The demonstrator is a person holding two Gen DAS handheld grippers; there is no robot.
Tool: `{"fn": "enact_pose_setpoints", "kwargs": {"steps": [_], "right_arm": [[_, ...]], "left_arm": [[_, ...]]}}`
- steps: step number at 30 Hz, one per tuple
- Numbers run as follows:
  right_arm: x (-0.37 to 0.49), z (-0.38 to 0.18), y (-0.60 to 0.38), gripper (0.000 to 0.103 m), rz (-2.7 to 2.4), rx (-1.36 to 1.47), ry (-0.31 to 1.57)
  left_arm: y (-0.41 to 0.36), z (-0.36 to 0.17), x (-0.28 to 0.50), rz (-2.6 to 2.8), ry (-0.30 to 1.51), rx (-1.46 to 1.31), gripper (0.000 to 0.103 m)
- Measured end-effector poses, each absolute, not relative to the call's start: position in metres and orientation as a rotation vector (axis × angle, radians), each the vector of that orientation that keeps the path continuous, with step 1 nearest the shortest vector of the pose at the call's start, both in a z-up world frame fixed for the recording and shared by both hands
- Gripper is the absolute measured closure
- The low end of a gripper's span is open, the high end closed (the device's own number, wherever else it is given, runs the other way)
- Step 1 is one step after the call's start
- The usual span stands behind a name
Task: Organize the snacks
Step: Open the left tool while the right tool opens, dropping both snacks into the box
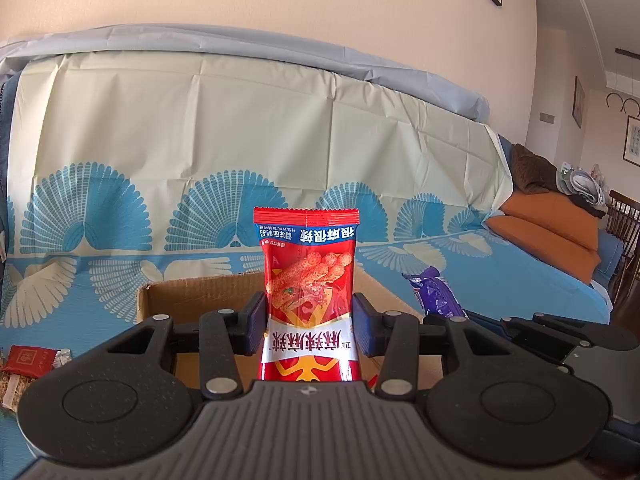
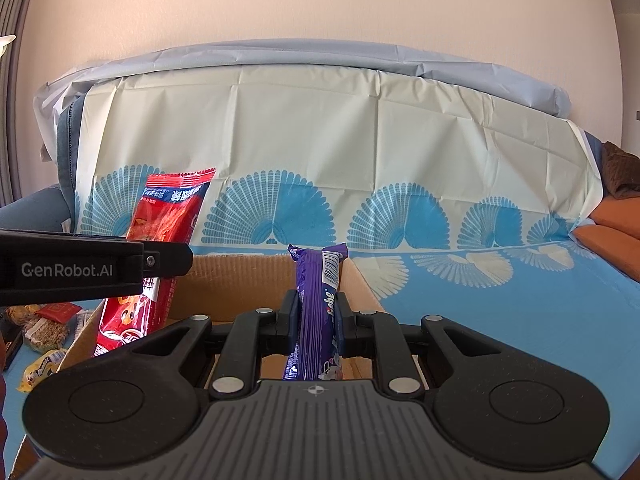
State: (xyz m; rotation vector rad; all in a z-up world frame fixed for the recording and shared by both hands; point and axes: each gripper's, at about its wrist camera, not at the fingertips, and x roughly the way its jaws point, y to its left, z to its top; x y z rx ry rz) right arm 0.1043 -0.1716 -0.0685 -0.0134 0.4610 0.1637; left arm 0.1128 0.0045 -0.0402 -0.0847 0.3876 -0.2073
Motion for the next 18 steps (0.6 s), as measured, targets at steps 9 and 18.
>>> {"fn": "enact_pose_setpoints", "kwargs": {"steps": [9, 18], "right_arm": [[0.111, -0.072, -0.167, 0.035, 0.133, -0.022, 0.513], [0.110, -0.067, -0.153, 0.033, 0.134, 0.005, 0.499]], "left_arm": [[-0.002, -0.040, 0.115, -0.242, 0.412, -0.103, 0.036], [0.023, -0.031, 0.103, -0.174, 0.369, -0.117, 0.034]]}}
